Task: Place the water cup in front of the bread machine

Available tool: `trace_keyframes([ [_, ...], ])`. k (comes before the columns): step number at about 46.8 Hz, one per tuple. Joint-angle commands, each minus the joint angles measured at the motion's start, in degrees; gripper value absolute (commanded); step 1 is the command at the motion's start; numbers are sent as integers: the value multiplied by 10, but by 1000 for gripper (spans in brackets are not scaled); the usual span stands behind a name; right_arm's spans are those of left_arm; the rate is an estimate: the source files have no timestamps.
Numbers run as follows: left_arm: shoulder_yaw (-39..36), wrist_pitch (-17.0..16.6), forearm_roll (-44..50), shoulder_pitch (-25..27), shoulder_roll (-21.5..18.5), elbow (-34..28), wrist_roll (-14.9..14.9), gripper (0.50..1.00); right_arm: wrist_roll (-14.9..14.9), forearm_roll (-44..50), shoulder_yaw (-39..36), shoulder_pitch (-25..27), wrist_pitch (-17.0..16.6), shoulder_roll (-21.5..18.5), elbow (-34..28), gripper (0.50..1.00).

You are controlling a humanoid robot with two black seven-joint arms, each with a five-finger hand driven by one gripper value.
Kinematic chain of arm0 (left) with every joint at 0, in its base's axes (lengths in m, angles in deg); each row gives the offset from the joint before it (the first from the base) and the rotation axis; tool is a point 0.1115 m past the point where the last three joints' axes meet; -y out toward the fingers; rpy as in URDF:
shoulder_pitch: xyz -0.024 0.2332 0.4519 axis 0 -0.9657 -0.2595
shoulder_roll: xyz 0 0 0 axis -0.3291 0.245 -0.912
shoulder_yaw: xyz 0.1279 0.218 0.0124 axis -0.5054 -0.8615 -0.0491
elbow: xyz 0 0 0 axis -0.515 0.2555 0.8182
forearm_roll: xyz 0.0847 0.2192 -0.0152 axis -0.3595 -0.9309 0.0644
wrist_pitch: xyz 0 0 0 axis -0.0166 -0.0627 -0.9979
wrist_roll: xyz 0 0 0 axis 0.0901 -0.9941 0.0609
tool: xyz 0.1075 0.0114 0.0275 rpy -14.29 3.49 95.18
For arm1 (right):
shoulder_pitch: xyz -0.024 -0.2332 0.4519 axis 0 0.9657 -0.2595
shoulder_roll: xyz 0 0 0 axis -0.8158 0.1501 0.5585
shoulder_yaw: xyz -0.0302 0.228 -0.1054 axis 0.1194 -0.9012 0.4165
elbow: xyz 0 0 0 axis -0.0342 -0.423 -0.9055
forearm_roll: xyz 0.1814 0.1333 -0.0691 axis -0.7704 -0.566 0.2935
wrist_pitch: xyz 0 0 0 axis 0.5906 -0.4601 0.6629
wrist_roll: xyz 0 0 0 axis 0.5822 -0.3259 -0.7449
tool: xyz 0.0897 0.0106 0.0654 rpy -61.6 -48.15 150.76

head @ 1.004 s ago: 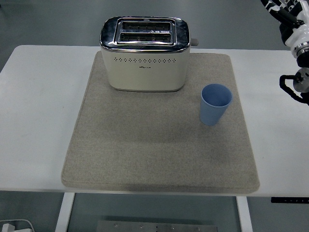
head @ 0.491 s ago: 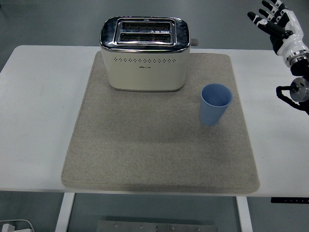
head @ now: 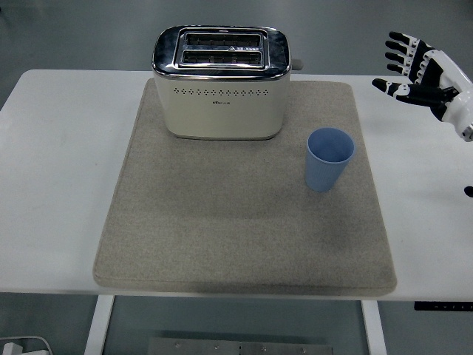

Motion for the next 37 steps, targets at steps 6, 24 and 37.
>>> trace_keyframes([
  [6, 0, 0, -1, 0, 0, 0, 0, 1000, -16, 39, 1, 50, -10, 40, 52, 924],
  [24, 0, 0, 0, 0, 0, 0, 0, 1000, -43, 164, 3, 111, -10, 53, 75, 924],
  [37, 0, 0, 0, 0, 0, 0, 0, 1000, -36, 185, 10, 113, -6, 43, 70, 924],
])
